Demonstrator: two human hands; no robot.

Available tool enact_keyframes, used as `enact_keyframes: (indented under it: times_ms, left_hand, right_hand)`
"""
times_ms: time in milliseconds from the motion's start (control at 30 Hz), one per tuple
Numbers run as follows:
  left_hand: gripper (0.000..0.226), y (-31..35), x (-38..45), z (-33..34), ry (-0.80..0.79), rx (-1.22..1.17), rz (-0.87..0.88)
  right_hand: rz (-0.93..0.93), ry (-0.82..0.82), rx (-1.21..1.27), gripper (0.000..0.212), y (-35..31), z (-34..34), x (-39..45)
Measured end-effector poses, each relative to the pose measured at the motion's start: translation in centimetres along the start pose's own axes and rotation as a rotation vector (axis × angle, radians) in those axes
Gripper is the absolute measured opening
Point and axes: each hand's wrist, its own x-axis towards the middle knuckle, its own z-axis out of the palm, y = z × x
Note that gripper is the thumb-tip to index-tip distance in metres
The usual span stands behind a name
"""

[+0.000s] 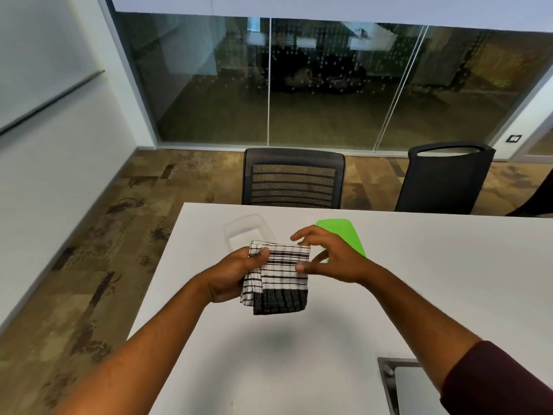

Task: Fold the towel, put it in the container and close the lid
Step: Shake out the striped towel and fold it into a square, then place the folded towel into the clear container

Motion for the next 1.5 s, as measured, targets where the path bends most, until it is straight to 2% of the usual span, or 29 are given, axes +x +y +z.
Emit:
enact_keyframes:
  times_ms: [133, 233, 300, 333, 367, 433, 567, 667, 767, 833, 900, 933, 1000, 1100, 1200, 1267, 1367, 1500]
  left_hand:
    - [0.051, -0.5, 0.4, 0.2, -0.068, -0.170, -0.026]
    - [0.060, -1.2, 0.7, 0.2, -0.080, -0.332, -0.052]
    - [0.063, -1.7, 1.0, 0.2, -0.054, -0.399, -0.035]
    - [0.064, -1.9, 1.1, 0.2, -0.048, -0.428, -0.024]
    - [0.065, -2.1, 1.2, 0.3, -0.044, -0.453, -0.013]
    - [0.064, -2.3, 1.3, 0.4, -0.019, -0.485, 0.015]
    - [0.063, -2.5, 1.3, 0.3, 0.042, -0.497, 0.041]
    - [0.064, -2.6, 1.1, -0.3, 0.063, -0.518, 0.051]
    - [0.064, -2.8, 1.1, -1.1, 0.100, -0.505, 0.059]
    - [0.065, -3.1, 1.2, -1.3, 0.114, -0.503, 0.054]
    - [0.066, -3.4, 1.5, -1.3, 0.142, -0.503, 0.042]
    - [0.065, -3.6, 1.7, -1.4, 0.175, -0.495, 0.041]
    - [0.061, -3.9, 2.2, -1.6, 0.228, -0.458, 0.039]
    - [0.042, -4.0, 3.3, -1.7, 0.339, -0.313, 0.054]
    - [0.040, -4.4, 4.6, -2.0, 0.511, -0.299, 0.057]
    - [0.036, -4.5, 5.5, -2.1, 0.533, -0.368, 0.079]
    - [0.035, -4.6, 6.7, -2.1, 0.528, -0.466, 0.121]
    - [0.036, -5.1, 8.3, -2.5, 0.565, -0.464, 0.142]
  right_hand:
    - [0.058, 0.109, 0.126, 0.019, -0.2, 1.3, 0.1]
    - [0.157, 0.309, 0.125, 0.037, -0.4, 3.4, -0.3]
    - [0.040, 0.503, -0.123, 0.050, -0.6, 4.9, -0.7]
    - [-0.066, 0.537, -0.300, 0.053, -0.8, 5.6, -0.8]
    - [-0.153, 0.517, -0.454, 0.056, -1.0, 6.1, -0.9]
    - [-0.198, 0.406, -0.636, 0.062, -1.5, 7.3, -1.1]
    - [-0.117, 0.290, -0.693, 0.070, -1.4, 8.0, -1.1]
    - [0.028, 0.265, -0.511, 0.082, -0.7, 7.7, -1.2]
    - [0.344, 0.255, -0.012, 0.085, 0.1, 7.9, -1.8]
    - [0.498, 0.250, 0.424, 0.073, 0.4, 8.0, -2.0]
    - [0.534, 0.146, 0.726, 0.052, 1.0, 8.4, -2.1]
    - [0.529, 0.118, 0.788, 0.042, 1.1, 8.8, -2.1]
    - [0.541, 0.171, 0.836, 0.031, 1.3, 9.4, -2.0]
    - [0.615, 0.307, 0.852, 0.031, 1.6, 9.7, -1.2]
    - [0.725, 0.445, 0.915, 0.034, 2.2, 9.6, 0.0]
    - [0.751, 0.481, 1.044, 0.034, 2.5, 9.9, 0.6]
    - [0.694, 0.417, 1.193, 0.034, 2.8, 10.8, 1.6]
    - [0.620, 0.471, 1.239, 0.032, 3.8, 11.0, 3.2]
